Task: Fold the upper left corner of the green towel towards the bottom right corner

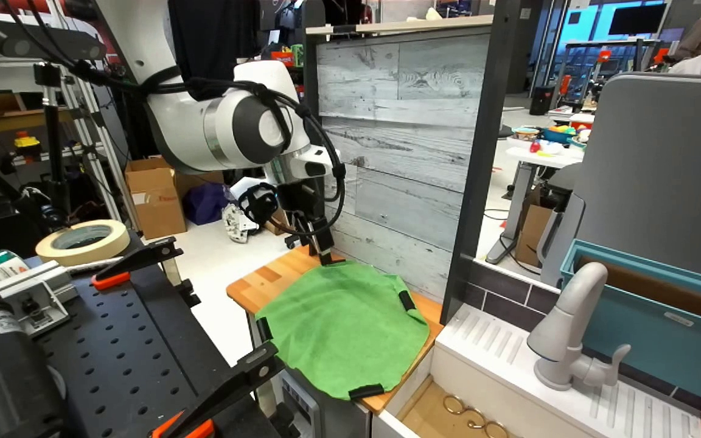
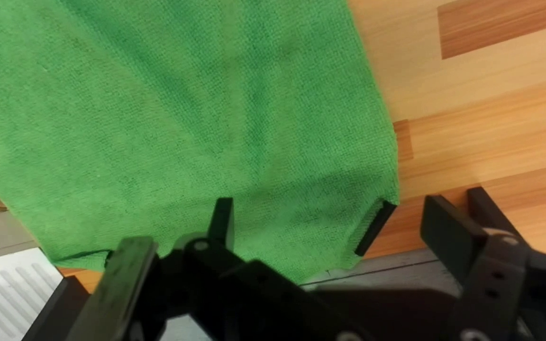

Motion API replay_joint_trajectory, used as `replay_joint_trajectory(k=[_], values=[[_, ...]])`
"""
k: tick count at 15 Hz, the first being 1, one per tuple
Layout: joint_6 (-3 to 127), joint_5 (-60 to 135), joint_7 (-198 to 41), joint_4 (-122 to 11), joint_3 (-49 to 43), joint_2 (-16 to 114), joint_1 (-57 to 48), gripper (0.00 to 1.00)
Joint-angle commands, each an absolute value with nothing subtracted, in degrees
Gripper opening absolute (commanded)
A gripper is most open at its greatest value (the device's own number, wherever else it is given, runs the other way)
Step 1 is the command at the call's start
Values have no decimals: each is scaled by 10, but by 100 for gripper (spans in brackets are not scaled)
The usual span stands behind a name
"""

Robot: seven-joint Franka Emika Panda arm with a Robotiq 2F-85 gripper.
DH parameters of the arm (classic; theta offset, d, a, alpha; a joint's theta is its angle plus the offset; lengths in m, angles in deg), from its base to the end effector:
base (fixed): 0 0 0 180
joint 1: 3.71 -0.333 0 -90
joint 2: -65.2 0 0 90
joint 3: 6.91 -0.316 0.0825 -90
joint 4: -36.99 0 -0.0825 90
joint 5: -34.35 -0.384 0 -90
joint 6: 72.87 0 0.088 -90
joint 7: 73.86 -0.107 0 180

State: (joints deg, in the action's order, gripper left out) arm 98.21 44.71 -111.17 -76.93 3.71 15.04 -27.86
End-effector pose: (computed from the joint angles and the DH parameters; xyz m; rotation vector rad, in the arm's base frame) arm 0.5645 0.1447 0.0358 3.0116 -0.2459 0.2841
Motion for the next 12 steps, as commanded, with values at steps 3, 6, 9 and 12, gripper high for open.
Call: replay_joint_trajectory(k=[3,6,9,12], values=[[1019,365,-1023,-723,3,99,-241,100],[1011,338,-992,-700,-7,81,-234,100],[1007,326,-981,-679,-1,66,-246,100],[999,322,-976,-656,0,50,-246,100]])
